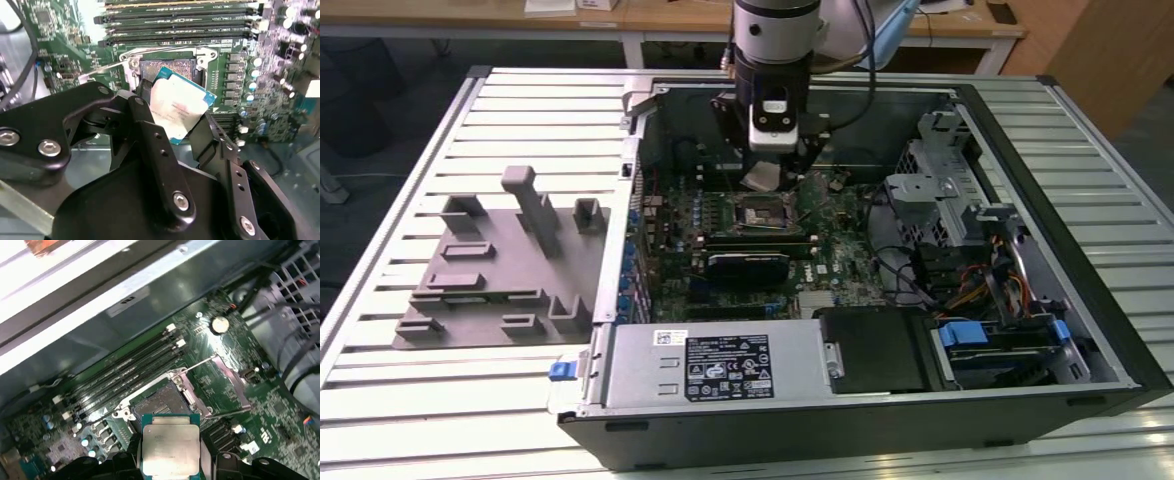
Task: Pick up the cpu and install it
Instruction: 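Place the cpu into insertion slot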
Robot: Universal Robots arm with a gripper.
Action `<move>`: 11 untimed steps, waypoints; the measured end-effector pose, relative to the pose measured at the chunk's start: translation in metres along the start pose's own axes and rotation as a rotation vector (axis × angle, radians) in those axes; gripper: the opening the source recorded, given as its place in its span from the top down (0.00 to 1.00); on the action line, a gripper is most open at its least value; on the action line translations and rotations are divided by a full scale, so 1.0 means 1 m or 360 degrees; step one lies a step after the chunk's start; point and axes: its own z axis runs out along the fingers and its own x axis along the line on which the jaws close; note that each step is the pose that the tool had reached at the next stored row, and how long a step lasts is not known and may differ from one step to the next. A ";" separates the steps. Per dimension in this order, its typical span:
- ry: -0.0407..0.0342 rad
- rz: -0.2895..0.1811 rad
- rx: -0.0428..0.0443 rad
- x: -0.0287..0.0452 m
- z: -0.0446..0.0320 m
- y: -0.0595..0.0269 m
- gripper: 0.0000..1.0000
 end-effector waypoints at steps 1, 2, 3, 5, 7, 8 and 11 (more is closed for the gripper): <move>-0.0001 0.0029 0.0001 0.0000 0.0000 0.0000 0.45; -0.0003 0.0057 0.0002 0.0000 0.0001 0.0000 0.45; -0.0004 0.0088 0.0002 0.0000 0.0002 0.0000 0.45; -0.0006 0.0146 0.0004 0.0000 0.0003 0.0000 0.45; -0.0009 0.0203 0.0005 0.0000 0.0005 0.0000 0.45; -0.0010 0.0231 0.0006 0.0000 0.0005 0.0000 0.45; -0.0014 0.0320 0.0009 0.0000 0.0007 -0.0001 0.45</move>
